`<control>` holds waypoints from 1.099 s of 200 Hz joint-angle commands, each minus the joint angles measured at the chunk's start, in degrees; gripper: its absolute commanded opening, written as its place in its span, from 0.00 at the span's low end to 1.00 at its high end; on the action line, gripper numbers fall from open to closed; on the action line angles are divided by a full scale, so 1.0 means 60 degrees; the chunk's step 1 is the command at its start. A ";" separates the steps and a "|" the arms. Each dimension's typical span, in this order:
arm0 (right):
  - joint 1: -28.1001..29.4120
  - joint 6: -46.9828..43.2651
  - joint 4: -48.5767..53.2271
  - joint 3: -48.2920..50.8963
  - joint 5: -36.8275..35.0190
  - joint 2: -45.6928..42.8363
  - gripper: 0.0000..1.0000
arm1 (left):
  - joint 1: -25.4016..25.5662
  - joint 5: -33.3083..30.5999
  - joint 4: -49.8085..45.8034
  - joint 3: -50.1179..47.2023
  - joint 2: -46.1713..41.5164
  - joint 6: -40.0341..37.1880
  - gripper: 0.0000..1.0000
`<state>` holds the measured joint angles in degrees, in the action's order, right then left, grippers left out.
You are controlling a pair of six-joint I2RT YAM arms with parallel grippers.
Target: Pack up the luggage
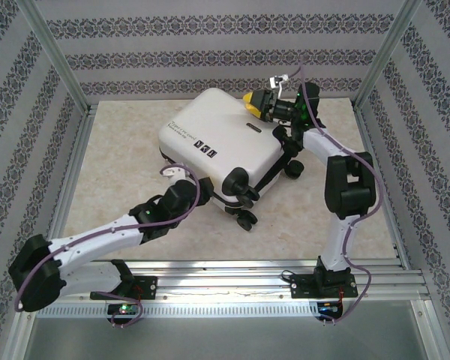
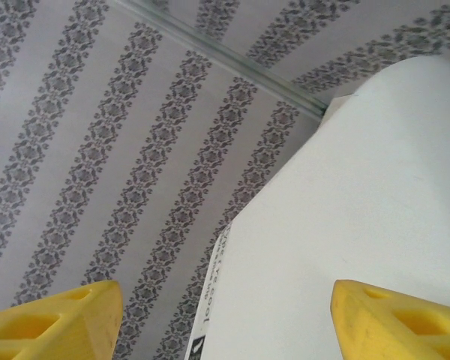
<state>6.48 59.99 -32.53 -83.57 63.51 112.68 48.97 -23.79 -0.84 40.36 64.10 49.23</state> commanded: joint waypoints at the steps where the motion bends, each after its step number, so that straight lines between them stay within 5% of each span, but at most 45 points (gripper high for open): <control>1: -0.0218 -0.1537 0.1571 0.0447 -0.0343 -0.1108 0.73 | -0.0221 -0.0722 -0.0331 0.0619 -0.0669 -0.1097 0.71; 37: -0.0434 -0.3791 0.4168 0.1396 -0.1905 -0.2943 0.74 | -0.1537 -0.0082 -0.1991 0.1845 -0.0833 -0.2168 0.74; 97: -0.0609 -0.4836 0.5563 0.3939 -0.4480 -0.6309 0.77 | -0.5509 0.3377 -0.2756 0.3506 0.0374 -0.3000 0.78; 136: -0.0641 -0.4876 0.6045 0.5370 -0.4713 -0.7781 0.81 | -0.7276 0.5756 -0.2718 0.4870 0.2333 -0.3291 0.79; 181: -0.0655 -0.4164 0.6042 0.6863 -0.4747 -0.8908 0.92 | -0.8356 0.6981 -0.2877 0.6303 0.4430 -0.3321 0.78; 220: -0.0650 -0.2978 0.4350 0.8292 -0.4319 -0.9044 0.98 | -0.8675 0.7419 -0.3194 0.7412 0.5999 -0.3207 0.75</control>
<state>2.74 37.23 0.71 -37.17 35.97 58.02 -2.31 16.93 -17.54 80.64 96.47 30.81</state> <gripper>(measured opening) 0.977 0.759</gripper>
